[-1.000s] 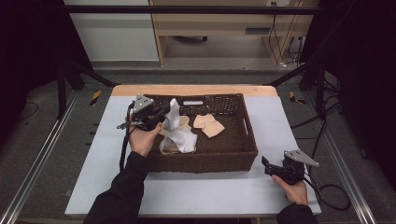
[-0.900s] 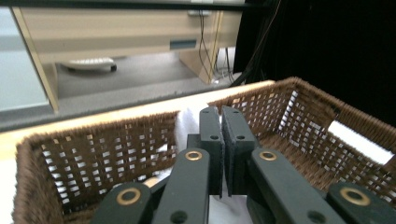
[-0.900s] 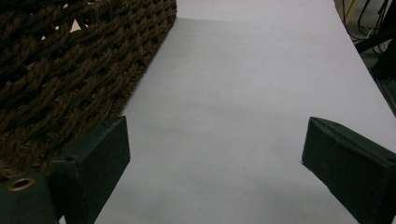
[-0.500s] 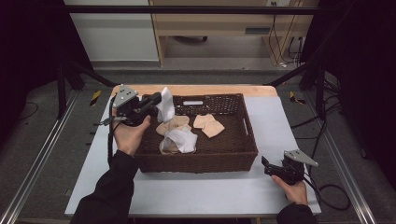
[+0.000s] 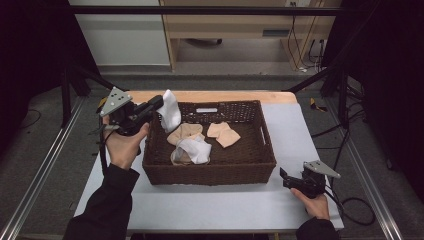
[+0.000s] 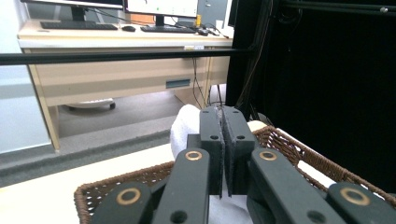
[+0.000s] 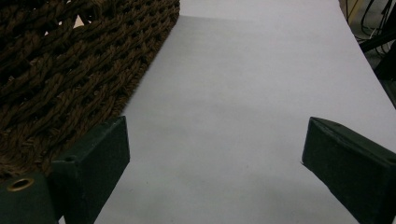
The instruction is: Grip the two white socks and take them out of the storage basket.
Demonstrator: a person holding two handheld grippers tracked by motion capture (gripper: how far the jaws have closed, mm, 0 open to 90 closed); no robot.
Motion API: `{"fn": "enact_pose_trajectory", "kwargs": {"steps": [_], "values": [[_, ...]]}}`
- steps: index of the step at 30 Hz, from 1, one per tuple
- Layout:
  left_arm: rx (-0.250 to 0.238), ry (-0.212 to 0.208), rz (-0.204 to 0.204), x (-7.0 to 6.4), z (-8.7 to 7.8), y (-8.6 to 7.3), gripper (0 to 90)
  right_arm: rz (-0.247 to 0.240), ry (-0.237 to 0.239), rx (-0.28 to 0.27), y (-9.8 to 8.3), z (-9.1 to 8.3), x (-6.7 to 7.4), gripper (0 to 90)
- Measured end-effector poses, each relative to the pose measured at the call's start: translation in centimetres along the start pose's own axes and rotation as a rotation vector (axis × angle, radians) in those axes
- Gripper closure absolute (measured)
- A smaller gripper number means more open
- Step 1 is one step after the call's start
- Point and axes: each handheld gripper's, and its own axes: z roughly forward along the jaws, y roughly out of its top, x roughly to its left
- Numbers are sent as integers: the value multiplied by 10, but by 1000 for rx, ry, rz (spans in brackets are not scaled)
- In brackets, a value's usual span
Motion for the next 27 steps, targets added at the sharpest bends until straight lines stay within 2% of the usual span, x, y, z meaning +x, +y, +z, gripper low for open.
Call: {"fn": "enact_pose_trajectory", "kwargs": {"steps": [9,15,21,27], "values": [[-34,10,8,8,-26,13,872,-2,0,2,0,0,0,77],[-60,48,0,23,-48,18,871,-4,2,3,0,1,0,77],[-70,73,-15,35,-63,15,871,-4,2,4,0,1,0,77],[-61,106,-37,53,-78,0,872,-7,3,7,0,1,0,78]]}}
